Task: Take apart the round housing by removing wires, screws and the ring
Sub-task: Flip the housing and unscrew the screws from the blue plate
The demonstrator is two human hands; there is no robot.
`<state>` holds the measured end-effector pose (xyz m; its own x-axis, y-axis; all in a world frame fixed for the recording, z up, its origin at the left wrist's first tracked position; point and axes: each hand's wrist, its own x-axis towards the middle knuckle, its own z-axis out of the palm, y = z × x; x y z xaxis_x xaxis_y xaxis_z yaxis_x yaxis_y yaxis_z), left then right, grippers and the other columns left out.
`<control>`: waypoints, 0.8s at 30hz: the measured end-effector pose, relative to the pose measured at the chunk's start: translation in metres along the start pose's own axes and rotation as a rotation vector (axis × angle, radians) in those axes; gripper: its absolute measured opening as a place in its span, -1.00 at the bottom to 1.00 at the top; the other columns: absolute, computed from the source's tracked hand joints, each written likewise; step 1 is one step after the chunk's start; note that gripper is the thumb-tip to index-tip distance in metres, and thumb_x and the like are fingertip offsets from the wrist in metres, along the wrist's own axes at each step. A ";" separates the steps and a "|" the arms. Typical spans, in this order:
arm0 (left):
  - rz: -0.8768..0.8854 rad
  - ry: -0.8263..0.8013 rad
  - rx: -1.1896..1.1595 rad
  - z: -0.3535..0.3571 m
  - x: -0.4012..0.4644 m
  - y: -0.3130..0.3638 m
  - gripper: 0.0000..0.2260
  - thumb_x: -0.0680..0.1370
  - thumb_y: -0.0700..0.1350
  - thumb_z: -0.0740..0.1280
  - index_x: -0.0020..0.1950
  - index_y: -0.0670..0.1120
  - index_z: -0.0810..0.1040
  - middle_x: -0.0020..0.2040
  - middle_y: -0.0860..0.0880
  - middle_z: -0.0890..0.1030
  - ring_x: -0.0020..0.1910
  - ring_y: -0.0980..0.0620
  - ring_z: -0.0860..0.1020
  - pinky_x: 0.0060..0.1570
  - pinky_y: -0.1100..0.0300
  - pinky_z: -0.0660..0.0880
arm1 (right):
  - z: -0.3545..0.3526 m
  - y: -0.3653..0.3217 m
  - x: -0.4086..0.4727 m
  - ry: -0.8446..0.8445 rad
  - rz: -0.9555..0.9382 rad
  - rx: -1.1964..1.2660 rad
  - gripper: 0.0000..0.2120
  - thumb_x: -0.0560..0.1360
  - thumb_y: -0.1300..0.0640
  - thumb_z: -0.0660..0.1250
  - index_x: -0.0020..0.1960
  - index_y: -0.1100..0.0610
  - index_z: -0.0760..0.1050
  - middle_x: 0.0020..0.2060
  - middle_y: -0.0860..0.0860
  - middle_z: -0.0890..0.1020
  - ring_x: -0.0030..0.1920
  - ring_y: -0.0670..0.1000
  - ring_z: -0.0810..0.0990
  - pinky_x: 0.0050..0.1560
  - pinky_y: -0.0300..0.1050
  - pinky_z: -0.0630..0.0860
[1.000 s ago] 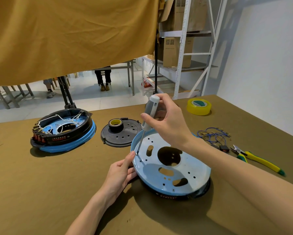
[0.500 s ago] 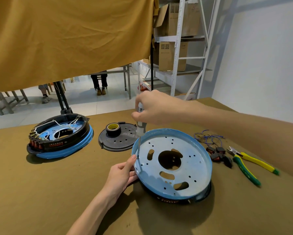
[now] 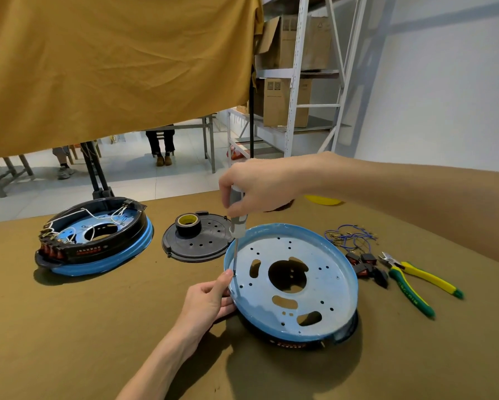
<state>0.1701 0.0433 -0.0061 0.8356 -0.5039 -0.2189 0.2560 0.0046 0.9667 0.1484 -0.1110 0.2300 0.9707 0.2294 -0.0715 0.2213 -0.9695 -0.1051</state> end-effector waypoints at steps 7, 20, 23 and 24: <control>-0.006 0.003 0.014 0.000 0.001 -0.001 -0.37 0.22 0.37 0.44 0.05 -0.09 0.71 -0.01 -0.02 0.77 0.01 0.01 0.75 -0.05 0.14 0.69 | -0.001 0.010 -0.001 -0.012 0.059 -0.113 -0.74 0.59 -0.14 0.34 0.06 0.06 0.55 -0.13 -0.01 0.70 -0.16 0.00 0.71 -0.20 -0.12 0.66; -0.046 -0.006 0.029 -0.002 0.004 -0.001 -0.40 0.29 0.33 0.42 0.10 -0.10 0.69 -0.02 -0.05 0.77 -0.01 -0.03 0.75 -0.17 0.18 0.68 | -0.001 0.018 0.003 -0.044 -0.161 -0.082 -0.63 0.46 0.06 0.50 0.21 -0.04 0.45 -0.13 -0.11 0.63 -0.08 -0.03 0.63 -0.08 0.04 0.64; -0.046 -0.007 0.027 -0.002 0.003 -0.001 -0.37 0.28 0.34 0.43 0.12 -0.11 0.68 0.00 -0.05 0.77 0.01 -0.03 0.75 -0.12 0.17 0.69 | 0.008 0.016 0.003 0.042 0.038 -0.290 -0.50 0.56 -0.39 0.19 0.07 0.07 0.44 -0.27 -0.01 0.60 -0.30 0.03 0.63 -0.37 -0.01 0.58; -0.046 -0.012 0.025 -0.002 0.003 -0.001 -0.38 0.30 0.33 0.42 0.12 -0.12 0.68 0.00 -0.06 0.77 0.01 -0.03 0.75 -0.12 0.17 0.69 | 0.013 0.017 0.003 0.101 0.042 -0.393 -0.48 0.60 -0.38 0.12 -0.10 0.09 0.44 -0.33 0.01 0.55 -0.36 0.03 0.59 -0.45 -0.05 0.50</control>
<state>0.1735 0.0435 -0.0081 0.8170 -0.5136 -0.2620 0.2819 -0.0407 0.9586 0.1538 -0.1257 0.2156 0.9796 0.1984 0.0325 0.1812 -0.9413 0.2848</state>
